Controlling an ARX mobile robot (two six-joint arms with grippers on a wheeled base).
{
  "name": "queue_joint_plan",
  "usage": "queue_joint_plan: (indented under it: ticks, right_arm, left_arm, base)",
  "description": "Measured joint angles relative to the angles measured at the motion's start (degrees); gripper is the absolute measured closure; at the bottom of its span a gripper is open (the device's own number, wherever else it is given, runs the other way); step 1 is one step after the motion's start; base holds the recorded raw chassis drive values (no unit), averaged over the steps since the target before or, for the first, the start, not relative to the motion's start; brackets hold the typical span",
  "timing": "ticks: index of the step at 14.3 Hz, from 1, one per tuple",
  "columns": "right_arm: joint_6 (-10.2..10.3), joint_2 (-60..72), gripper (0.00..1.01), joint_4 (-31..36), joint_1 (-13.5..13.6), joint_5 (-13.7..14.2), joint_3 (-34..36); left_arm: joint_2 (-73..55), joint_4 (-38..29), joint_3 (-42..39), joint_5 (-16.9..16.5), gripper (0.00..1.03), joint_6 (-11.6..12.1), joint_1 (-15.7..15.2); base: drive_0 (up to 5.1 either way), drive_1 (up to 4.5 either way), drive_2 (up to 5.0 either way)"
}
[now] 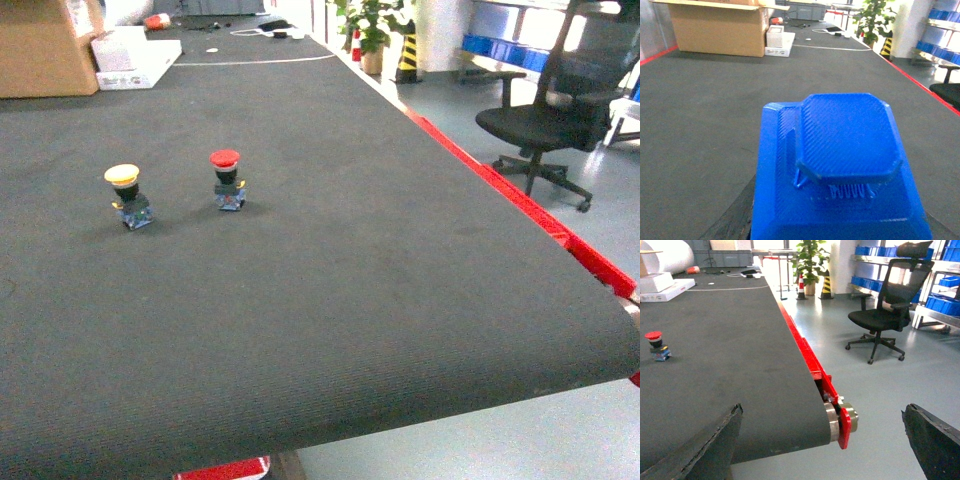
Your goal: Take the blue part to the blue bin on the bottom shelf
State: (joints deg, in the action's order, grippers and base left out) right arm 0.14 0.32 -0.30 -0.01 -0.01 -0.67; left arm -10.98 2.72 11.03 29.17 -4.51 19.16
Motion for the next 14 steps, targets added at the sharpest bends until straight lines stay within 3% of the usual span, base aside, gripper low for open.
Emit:
queue_joint_plan:
  ticks: [14]
  right_arm:
    - [0.0, 0.0, 0.03, 0.0, 0.0, 0.0, 0.0]
  left_arm:
    - [-0.02, 0.02, 0.0, -0.02, 0.6, 0.0, 0.0]
  base:
    - [-1.6, -1.63, -1.6]
